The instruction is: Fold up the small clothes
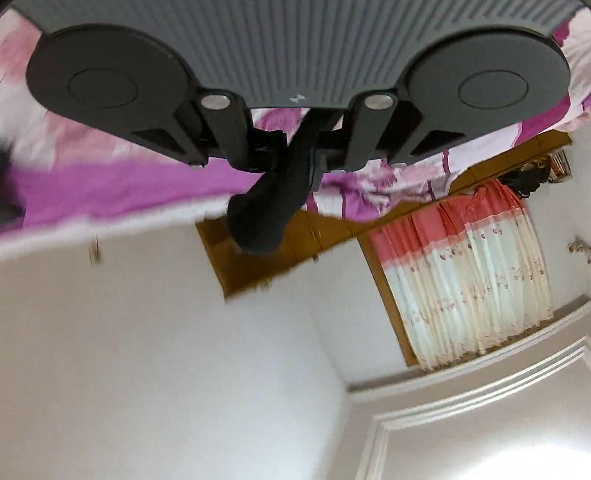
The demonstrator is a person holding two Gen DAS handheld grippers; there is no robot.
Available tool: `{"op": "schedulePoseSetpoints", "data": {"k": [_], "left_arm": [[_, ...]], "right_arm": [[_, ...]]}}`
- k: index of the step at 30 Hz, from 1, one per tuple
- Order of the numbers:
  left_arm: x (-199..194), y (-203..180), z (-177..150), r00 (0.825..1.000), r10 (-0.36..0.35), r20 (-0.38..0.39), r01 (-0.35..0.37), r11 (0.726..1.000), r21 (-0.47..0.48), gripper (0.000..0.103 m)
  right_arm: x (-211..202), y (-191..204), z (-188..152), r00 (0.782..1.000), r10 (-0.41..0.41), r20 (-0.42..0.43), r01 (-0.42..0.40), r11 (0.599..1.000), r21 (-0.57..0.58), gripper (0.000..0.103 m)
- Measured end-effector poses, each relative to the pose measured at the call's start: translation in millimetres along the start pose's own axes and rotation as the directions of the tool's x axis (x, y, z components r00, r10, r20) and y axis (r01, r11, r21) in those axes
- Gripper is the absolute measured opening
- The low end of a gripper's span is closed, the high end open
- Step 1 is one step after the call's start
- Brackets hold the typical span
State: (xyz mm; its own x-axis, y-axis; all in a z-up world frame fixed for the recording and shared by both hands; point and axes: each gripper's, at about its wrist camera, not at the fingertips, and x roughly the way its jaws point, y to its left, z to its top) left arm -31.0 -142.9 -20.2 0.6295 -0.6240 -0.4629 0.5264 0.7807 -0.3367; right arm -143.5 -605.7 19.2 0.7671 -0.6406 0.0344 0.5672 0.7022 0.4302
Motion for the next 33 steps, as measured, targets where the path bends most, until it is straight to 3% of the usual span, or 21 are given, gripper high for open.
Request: {"op": "schedulePoseSetpoints", "data": {"k": [4, 7, 11, 14, 16, 17, 19, 20, 22, 24, 26, 29, 32, 33], "left_arm": [[1.0, 0.4, 0.4, 1.000, 0.000, 0.000, 0.000, 1.000, -0.006, 0.020], [0.6, 1.1, 0.3, 1.000, -0.001, 0.001, 0.001, 1.000, -0.010, 0.020], [-1.1, 4.3, 0.5, 1.000, -0.014, 0.007, 0.014, 0.999, -0.029, 0.020], [-9.1, 17.8, 0.6, 0.998, -0.056, 0.030, 0.059, 0.992, -0.116, 0.018], [-16.7, 35.8, -2.7, 0.993, -0.099, 0.057, 0.110, 0.964, -0.242, 0.018], [-21.0, 47.8, -6.9, 0.989, -0.125, 0.074, 0.143, 0.935, -0.324, 0.018], [-28.2, 71.2, -17.5, 0.971, -0.207, 0.122, 0.240, 0.859, -0.452, 0.018], [-30.6, 76.5, -18.9, 0.964, -0.229, 0.137, 0.267, 0.840, -0.473, 0.018], [-32.6, 77.3, -19.5, 0.962, -0.230, 0.149, 0.274, 0.833, -0.480, 0.018], [-32.0, 74.3, -18.9, 0.965, -0.222, 0.143, 0.263, 0.844, -0.467, 0.019], [-31.6, 76.4, -18.8, 0.962, -0.229, 0.149, 0.273, 0.834, -0.480, 0.019], [-33.0, 79.9, -20.9, 0.956, -0.229, 0.183, 0.291, 0.816, -0.499, 0.019], [-34.4, 82.0, -21.6, 0.951, -0.230, 0.204, 0.304, 0.806, -0.508, 0.023], [-33.5, 83.6, -21.2, 0.947, -0.244, 0.209, 0.319, 0.796, -0.515, 0.025]], "right_arm": [[-39.2, 15.3, 21.8, 0.995, 0.086, 0.041, -0.080, 0.990, -0.120, 0.011], [-70.9, 34.3, 25.6, 0.977, 0.213, 0.021, -0.207, 0.966, -0.153, 0.011], [-102.1, 76.0, 21.2, 0.932, 0.358, -0.058, -0.363, 0.923, -0.130, 0.011], [-122.2, 107.8, 7.0, 0.887, 0.448, -0.114, -0.457, 0.887, -0.068, 0.011], [-134.5, 126.8, -10.9, 0.863, 0.479, -0.164, -0.493, 0.869, -0.055, 0.011], [-144.4, 136.4, -22.2, 0.858, 0.475, -0.196, -0.495, 0.866, -0.068, 0.011], [-164.7, 156.5, -48.1, 0.871, 0.419, -0.255, -0.464, 0.872, -0.155, 0.011], [-170.3, 169.1, -64.3, 0.882, 0.384, -0.273, -0.448, 0.863, -0.233, 0.011], [-188.4, 188.0, -89.8, 0.885, 0.351, -0.305, -0.449, 0.814, -0.368, 0.011], [-202.7, 202.8, -109.4, 0.862, 0.366, -0.350, -0.498, 0.744, -0.446, 0.011], [-206.8, 219.9, -125.2, 0.842, 0.395, -0.368, -0.537, 0.676, -0.504, 0.011], [-206.7, 227.9, -143.9, 0.811, 0.388, -0.438, -0.581, 0.621, -0.526, 0.012], [-207.4, 235.7, -156.1, 0.716, 0.376, -0.588, -0.685, 0.542, -0.487, 0.014], [-204.0, 235.8, -159.2, 0.687, 0.364, -0.629, -0.712, 0.514, -0.479, 0.023]]}}
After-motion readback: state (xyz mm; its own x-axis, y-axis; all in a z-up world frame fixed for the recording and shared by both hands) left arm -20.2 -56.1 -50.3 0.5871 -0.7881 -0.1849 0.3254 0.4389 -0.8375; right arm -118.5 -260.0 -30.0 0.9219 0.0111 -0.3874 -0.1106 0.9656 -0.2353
